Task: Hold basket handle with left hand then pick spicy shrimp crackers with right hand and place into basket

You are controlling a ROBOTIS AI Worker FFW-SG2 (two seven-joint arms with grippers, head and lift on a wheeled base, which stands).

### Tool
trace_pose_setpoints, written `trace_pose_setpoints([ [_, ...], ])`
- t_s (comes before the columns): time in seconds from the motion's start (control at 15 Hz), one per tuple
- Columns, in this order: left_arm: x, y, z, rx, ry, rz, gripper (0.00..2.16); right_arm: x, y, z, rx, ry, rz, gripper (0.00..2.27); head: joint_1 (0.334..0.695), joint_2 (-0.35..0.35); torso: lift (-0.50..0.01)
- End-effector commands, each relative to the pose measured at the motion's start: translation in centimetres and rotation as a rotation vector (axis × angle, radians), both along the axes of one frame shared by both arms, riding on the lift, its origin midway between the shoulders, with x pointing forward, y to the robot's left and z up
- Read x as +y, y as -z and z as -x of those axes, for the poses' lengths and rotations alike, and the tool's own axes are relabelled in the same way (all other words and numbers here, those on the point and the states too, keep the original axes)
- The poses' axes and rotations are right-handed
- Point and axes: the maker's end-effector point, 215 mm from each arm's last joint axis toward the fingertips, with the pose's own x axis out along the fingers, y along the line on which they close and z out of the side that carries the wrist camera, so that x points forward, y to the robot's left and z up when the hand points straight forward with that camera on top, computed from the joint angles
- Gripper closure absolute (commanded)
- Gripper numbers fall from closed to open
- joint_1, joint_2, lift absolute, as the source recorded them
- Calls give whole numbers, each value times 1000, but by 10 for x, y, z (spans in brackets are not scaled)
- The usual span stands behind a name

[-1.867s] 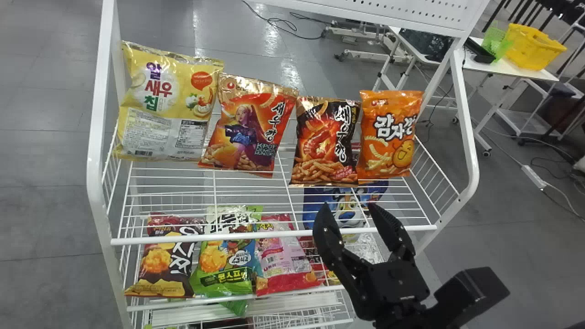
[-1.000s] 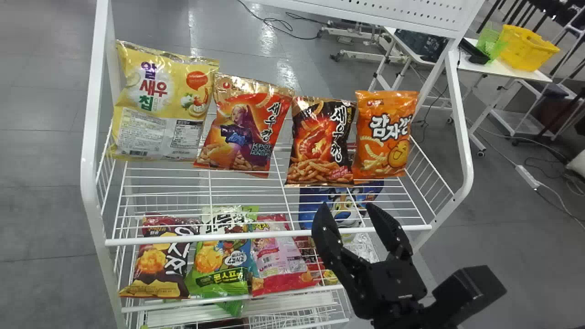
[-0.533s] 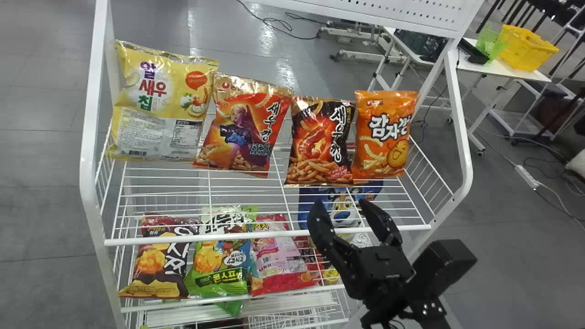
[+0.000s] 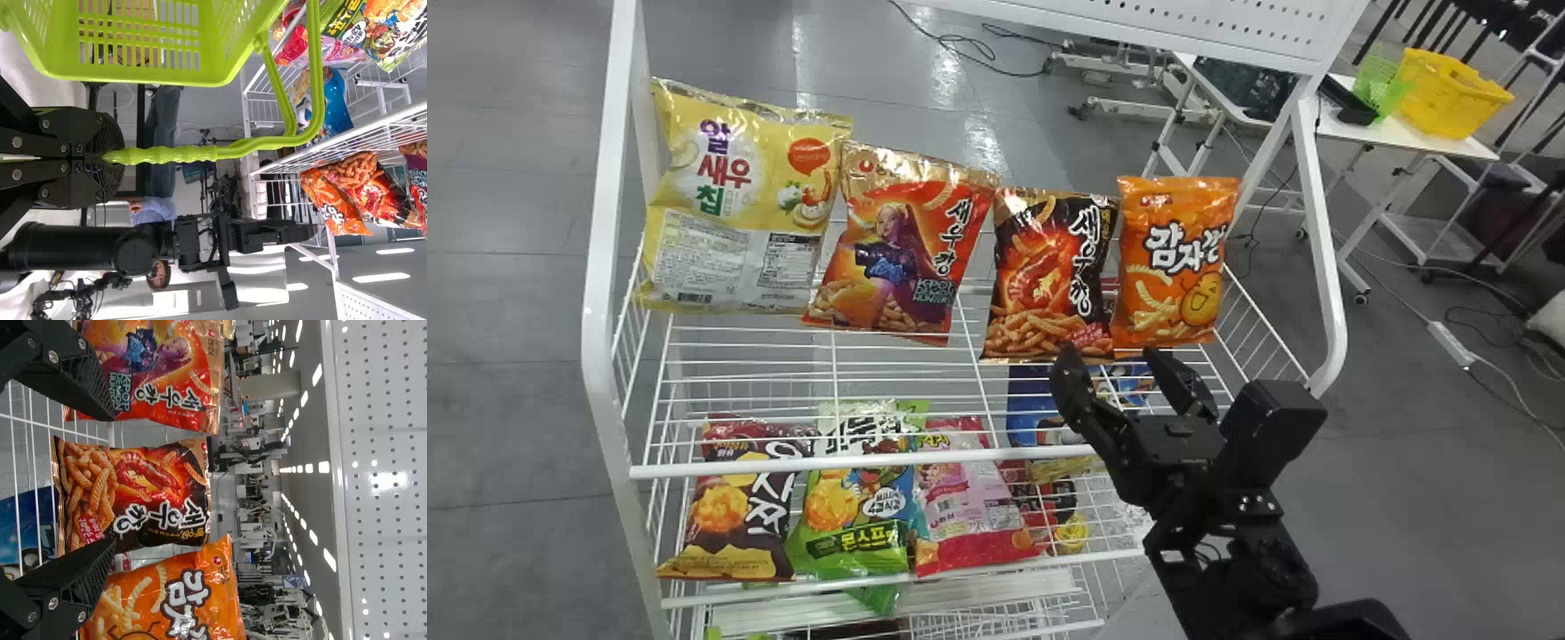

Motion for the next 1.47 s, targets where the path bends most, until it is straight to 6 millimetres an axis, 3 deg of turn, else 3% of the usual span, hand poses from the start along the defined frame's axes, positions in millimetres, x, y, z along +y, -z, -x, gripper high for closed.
trace_pose_setpoints([
  [0.0, -5, -1, 1, 1, 4, 9, 1892, -9, 3, -11, 10, 15, 8, 181, 695, -350, -37],
  [0.47, -3, 1, 3, 11, 2, 10, 1892, -7, 25, -56, 73, 14, 15, 181, 695, -350, -37],
  [0.93, -4, 9, 7, 36, 1, 14, 1892, 6, 15, -111, 70, -3, 56, 181, 695, -344, -37],
  [1.4, -2, 13, 7, 45, -3, 8, 1892, -10, 23, -143, 95, 27, 71, 181, 695, -333, -37],
])
